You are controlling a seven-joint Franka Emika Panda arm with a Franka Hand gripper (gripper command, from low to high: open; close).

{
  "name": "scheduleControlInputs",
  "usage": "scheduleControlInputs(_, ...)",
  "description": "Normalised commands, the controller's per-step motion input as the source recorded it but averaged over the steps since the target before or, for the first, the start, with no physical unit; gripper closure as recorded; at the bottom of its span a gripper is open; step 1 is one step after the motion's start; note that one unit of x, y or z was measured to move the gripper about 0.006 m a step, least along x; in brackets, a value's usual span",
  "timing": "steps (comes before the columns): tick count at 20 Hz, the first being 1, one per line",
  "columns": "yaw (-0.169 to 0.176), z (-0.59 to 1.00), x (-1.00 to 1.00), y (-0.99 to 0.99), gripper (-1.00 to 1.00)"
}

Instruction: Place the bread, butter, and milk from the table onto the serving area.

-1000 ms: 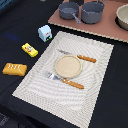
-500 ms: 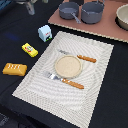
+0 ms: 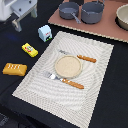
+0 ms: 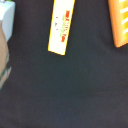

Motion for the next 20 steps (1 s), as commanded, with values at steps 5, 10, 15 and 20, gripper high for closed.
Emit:
scheduleControlInputs(5,0.07,-0.41,0.0,-0.58,-1.0)
scheduleControlInputs(10,0.075,-0.37,0.01,-0.61,-1.0)
scheduleControlInputs(15,0.049,-0.35,0.09,-0.5,-1.0)
scheduleControlInputs(20,0.024,-0.45,0.05,-0.32,-1.0)
